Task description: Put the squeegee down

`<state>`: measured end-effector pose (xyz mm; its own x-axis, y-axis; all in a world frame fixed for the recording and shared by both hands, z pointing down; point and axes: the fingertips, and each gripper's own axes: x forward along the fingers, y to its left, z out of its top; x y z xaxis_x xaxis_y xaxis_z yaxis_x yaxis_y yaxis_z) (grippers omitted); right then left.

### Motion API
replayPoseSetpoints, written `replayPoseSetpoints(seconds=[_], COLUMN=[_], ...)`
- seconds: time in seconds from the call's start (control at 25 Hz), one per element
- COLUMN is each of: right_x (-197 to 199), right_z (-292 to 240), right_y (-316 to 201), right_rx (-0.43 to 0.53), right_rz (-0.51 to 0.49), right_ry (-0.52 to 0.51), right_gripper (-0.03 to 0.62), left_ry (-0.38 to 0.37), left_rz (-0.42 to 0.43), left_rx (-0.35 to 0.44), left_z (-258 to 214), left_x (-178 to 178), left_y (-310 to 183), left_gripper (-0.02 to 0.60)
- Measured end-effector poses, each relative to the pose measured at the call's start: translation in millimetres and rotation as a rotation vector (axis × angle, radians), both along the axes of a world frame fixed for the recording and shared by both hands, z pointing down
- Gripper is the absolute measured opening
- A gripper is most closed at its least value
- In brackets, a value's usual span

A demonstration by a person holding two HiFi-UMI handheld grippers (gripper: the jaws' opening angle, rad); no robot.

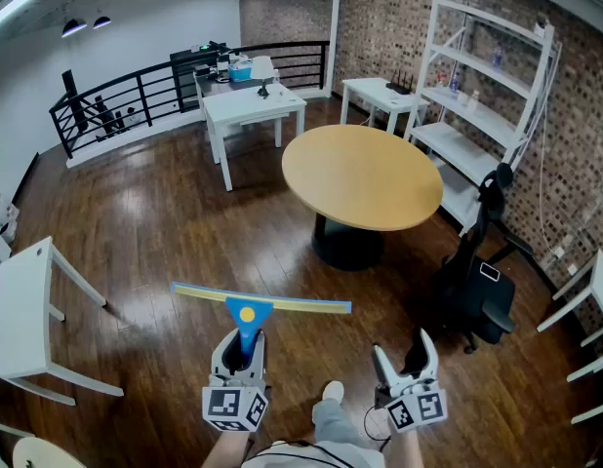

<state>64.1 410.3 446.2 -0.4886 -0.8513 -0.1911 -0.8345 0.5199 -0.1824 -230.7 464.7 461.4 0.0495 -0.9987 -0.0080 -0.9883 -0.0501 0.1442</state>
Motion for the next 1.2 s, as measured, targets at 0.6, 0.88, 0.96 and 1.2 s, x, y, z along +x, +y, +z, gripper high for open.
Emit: replayPoseSetpoints(seconds=[0.6,0.88,0.96,1.2], right_x=[46.1,50.3,49.2,14.0], right_z=[1.3,31.6,41.5,13.9], right_y=[-273.7,-389.9,-437.4,-589.0], right_rx=[0.011,-0.045,-0.052,-0.016], right_rz=[-0.136,-0.104,-0.073,-0.011], right_ry=[-0.038,-0.007,0.0,0.053], right_gripper=[0.451,0.451,0.451,0.451], left_ry=[-0.011,-0.016,-0.009,0.055], left_rz=[-0.063,-0.006,0.014,0.057], left_rx=[-0.003,-0.025,-0.013,-0.037], left_z=[-23.1,1.3,7.1,11.3], left_x=[72.7,77.7,71.2,39.5], left_y=[-253.2,-387.2,-440.4,-596.3], left_gripper=[0.115,0.115,0.115,0.115])
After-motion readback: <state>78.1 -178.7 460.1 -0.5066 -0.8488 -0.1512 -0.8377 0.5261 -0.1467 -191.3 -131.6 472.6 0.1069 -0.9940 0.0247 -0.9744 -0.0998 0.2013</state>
